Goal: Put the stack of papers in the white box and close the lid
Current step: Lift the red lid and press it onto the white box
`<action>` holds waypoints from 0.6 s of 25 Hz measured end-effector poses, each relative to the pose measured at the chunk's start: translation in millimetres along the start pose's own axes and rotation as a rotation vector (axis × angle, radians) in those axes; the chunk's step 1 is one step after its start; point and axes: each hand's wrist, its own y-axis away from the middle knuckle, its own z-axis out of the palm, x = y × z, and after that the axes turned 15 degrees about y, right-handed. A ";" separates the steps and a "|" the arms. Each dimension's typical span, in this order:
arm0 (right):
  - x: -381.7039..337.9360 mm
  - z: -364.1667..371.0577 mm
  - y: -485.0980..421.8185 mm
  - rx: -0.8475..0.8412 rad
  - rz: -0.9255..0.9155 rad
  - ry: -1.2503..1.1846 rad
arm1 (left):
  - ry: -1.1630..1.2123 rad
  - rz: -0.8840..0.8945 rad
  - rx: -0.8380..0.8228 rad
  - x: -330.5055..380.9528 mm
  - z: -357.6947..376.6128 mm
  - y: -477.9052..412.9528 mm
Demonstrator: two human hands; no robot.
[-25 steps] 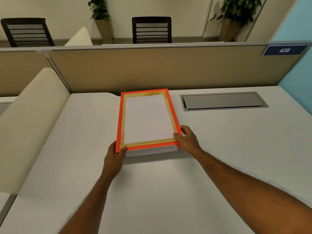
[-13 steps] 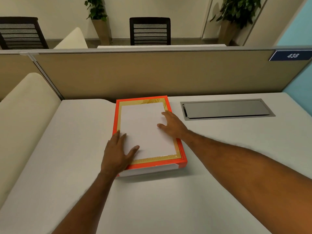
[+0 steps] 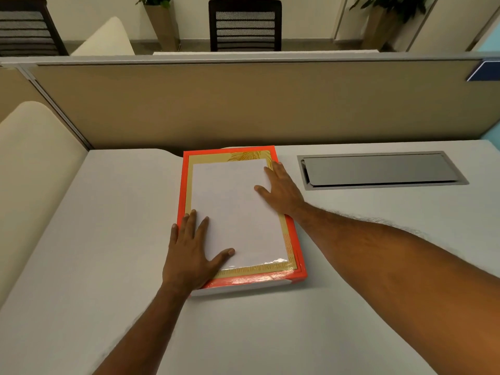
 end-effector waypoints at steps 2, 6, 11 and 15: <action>-0.3 4.7 0.9 0.034 0.008 -0.001 | -0.014 -0.001 0.003 -1.7 2.0 -0.3; 0.8 9.6 1.1 0.065 0.002 0.019 | -0.016 0.007 0.021 -5.2 5.5 -2.1; 0.0 3.0 -0.6 0.008 -0.027 0.109 | -0.040 0.005 0.012 -3.9 3.5 -4.3; 3.8 -4.6 16.4 0.007 -0.047 0.120 | -0.040 0.002 -0.010 0.9 -2.4 -4.1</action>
